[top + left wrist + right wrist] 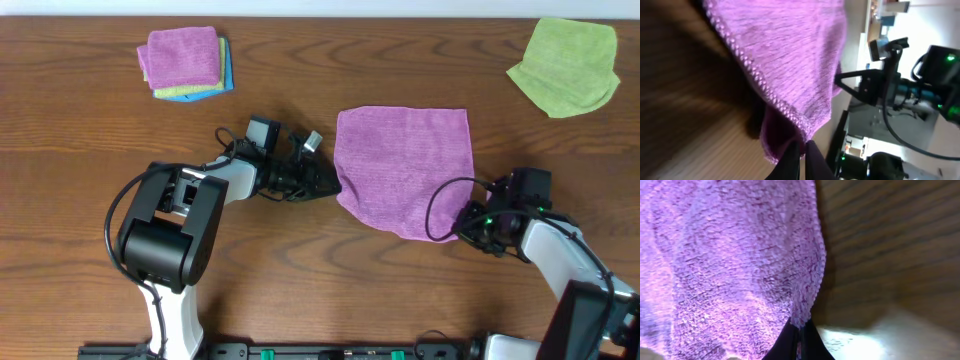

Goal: Fold the cloth
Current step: 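Grasp the cloth's lower corners with both grippers and hold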

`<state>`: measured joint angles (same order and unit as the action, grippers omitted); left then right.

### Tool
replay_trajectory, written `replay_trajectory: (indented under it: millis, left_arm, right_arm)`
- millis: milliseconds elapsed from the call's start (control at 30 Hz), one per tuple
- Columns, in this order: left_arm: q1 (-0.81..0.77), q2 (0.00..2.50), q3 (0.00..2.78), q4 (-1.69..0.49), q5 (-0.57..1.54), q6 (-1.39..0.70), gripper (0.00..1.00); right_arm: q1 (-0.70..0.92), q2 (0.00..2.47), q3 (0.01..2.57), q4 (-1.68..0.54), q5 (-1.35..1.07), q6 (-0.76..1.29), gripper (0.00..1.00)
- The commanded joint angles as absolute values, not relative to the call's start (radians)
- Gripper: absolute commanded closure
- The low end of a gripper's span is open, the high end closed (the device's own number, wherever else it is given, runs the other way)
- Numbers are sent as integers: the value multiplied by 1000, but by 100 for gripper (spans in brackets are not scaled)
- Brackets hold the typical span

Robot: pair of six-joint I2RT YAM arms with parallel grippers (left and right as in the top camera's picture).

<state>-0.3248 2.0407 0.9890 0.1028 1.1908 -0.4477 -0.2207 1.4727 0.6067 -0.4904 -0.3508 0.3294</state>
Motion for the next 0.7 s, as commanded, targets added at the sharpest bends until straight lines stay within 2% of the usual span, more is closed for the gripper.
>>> replay_trajectory:
  millis: [0,267,433,567,667]
  left_arm:
    - [-327,2053,986,149,1270,-515,94]
    - [-327,2046,987,430,1308,-781,94]
    - [-326,2046,1005,642,1298,-937,94]
    - [-326,2046,1018,636,1291,-929,94]
    - [-326,2046,1018,537,1290,-843,94]
  right_arm:
    - [-229,1481,644,-511,-429,350,98]
    - [-229,1481,853,-662,-430,366,99]
    - [-229,1481,940,-665,-425,374,99]
    - [-229,1481,948,-661,-422,381,98]
    - [-229,1481,948,-661,-418,381,98]
